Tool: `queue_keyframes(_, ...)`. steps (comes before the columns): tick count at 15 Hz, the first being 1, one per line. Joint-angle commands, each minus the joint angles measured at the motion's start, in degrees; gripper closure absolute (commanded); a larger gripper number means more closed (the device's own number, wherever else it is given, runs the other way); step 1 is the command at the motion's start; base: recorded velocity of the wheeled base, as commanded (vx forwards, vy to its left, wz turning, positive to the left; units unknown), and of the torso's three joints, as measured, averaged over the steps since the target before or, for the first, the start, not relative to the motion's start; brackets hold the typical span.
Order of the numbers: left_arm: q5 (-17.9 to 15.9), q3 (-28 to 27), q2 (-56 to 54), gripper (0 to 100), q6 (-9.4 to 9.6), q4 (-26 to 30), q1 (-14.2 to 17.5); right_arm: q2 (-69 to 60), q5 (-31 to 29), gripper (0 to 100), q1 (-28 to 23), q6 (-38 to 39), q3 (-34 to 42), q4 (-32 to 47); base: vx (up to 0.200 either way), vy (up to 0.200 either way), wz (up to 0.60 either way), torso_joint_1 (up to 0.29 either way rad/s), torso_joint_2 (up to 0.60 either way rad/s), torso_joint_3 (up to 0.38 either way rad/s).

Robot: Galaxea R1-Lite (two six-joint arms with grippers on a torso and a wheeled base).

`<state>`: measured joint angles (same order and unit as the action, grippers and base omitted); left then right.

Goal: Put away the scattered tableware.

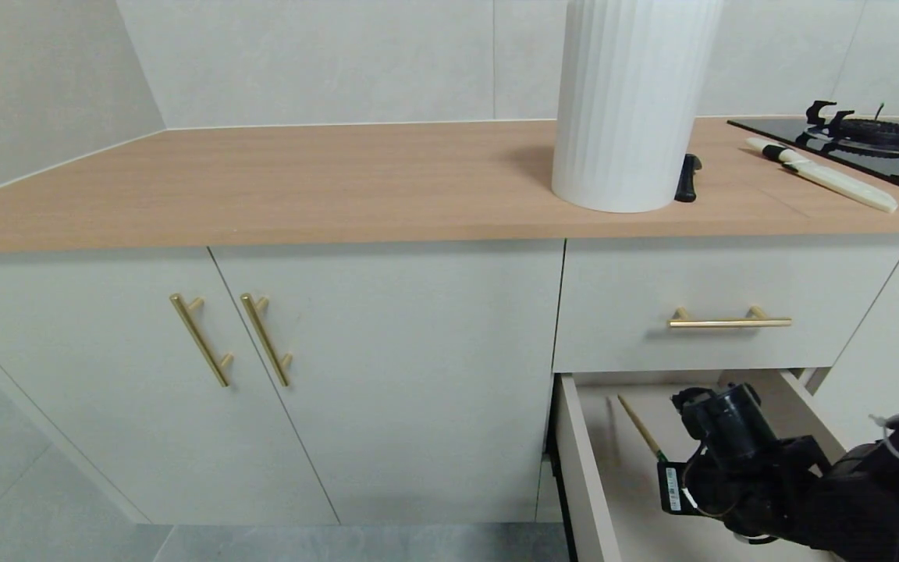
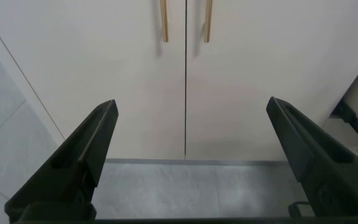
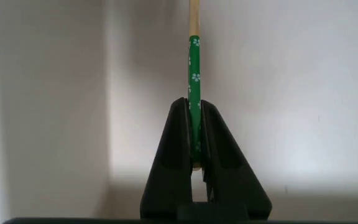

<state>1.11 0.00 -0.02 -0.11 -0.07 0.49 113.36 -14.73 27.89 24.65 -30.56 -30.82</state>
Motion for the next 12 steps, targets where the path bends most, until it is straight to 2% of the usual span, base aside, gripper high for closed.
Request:
queue_keyframes(1, 0.03, 0.00, 0.02, 0, -0.07, -0.01, 0.04, 8.19, -1.27, 100, 0.06, 0.40, 0.33, -3.28, 0.000, 0.000, 0.00, 0.000, 0.00, 0.000)
queue_keyframes(11, 0.03, 0.00, 0.02, 0, -0.07, -0.01, 0.04, 11.27, -1.27, 100, -0.21, 0.84, 1.47, -8.73, 0.000, 0.000, 0.00, 0.000, 0.00, 0.000)
queue_keyframes(12, 0.03, 0.00, 0.02, 0, -0.07, -0.01, 0.04, 11.18, -1.27, 0, -0.21, 0.84, 1.47, -8.82, 0.000, 0.000, 0.00, 0.000, 0.00, 0.000)
